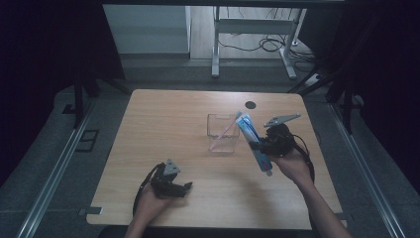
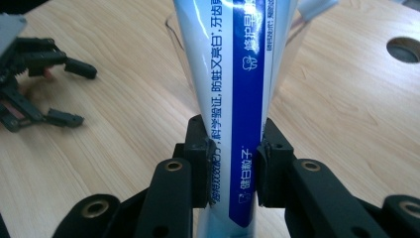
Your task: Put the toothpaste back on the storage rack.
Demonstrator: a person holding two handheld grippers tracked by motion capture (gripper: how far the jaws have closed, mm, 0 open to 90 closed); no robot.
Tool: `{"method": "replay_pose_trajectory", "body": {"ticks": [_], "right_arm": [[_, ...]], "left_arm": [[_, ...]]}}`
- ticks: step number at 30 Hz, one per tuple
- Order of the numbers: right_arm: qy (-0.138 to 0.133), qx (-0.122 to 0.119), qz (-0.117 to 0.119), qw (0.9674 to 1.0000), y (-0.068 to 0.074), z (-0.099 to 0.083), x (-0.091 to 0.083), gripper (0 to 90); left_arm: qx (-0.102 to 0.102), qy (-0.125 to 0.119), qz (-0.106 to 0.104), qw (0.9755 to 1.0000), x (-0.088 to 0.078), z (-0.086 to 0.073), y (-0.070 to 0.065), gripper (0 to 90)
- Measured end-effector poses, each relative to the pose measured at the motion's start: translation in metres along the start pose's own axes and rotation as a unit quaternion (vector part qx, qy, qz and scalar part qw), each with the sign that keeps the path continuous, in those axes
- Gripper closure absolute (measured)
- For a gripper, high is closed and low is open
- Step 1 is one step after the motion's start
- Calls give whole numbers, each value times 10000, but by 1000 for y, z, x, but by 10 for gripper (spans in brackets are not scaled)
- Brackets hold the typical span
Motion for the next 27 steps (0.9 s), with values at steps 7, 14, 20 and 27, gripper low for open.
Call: {"method": "replay_pose_trajectory", "body": {"ticks": [7, 14, 20, 27], "right_arm": [[-124, -67, 38, 9999, 4, 15, 3, 715], [-276, -80, 64, 9996, 5, 30, 7, 716], [-389, -89, 93, 9992, 6, 44, 9, 716], [-518, -107, 126, 9985, 7, 62, 10, 717]], "left_arm": [[-5, -7, -3, 10000, 0, 0, 0, 164], [-8, -9, -4, 10000, 0, 0, 0, 164], [-3, -7, -3, 10000, 0, 0, 0, 164], [3, 4, -1, 10000, 0, 0, 0, 164]]}}
Point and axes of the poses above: each handheld gripper's, and its own axes: x roughly forward along the jaws, z roughly out of its top, y roughly to its left, the point moved 7 cm from there along x, roughly forward along the jaws, and after that the axes turned 4 degrees about y, right-handed, at the moved point
